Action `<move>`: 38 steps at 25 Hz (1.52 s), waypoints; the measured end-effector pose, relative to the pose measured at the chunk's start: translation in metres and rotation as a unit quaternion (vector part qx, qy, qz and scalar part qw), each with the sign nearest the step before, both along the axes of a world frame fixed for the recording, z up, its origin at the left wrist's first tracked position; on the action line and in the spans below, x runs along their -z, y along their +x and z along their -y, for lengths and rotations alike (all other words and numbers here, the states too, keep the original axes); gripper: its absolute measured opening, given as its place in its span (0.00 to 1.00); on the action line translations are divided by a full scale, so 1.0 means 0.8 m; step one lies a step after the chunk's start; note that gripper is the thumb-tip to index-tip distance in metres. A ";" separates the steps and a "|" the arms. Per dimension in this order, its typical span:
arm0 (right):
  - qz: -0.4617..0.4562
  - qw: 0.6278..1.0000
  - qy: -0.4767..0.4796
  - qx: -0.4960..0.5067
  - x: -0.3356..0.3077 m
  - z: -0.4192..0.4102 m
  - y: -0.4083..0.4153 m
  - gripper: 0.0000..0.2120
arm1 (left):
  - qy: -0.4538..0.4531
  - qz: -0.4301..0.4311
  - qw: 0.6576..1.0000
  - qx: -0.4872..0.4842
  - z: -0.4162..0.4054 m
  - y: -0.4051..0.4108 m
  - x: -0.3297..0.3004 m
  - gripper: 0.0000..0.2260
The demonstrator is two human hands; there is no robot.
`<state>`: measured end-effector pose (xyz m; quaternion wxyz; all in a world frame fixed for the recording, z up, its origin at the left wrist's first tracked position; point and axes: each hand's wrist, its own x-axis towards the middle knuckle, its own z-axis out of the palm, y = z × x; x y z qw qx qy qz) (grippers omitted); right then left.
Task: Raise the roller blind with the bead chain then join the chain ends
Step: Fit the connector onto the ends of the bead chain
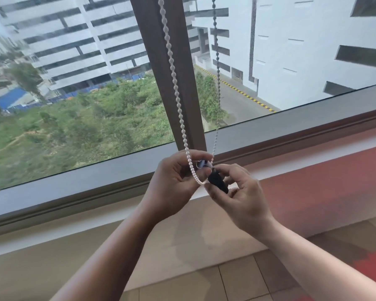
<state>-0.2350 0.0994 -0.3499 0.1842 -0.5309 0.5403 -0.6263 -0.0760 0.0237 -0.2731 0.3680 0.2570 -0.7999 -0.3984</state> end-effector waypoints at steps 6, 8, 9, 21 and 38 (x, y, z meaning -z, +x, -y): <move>0.039 0.999 -0.020 -0.022 -0.003 -0.009 0.000 0.15 | 0.044 -0.049 0.998 0.002 -0.010 -0.001 0.003 0.13; 0.037 0.998 -0.034 -0.022 -0.005 -0.010 0.000 0.14 | 0.073 -0.063 0.995 0.017 -0.012 0.001 0.002 0.13; 0.031 0.998 -0.041 -0.021 -0.005 -0.009 0.000 0.14 | 0.083 -0.073 0.994 0.021 -0.012 0.002 0.001 0.12; 0.020 0.996 -0.076 -0.047 -0.002 -0.016 0.012 0.13 | 0.100 -0.083 0.991 0.013 -0.024 0.023 0.006 0.11; -0.007 0.992 -0.120 -0.030 -0.008 -0.041 0.031 0.17 | 0.083 -0.081 0.993 -0.008 -0.048 0.047 0.005 0.11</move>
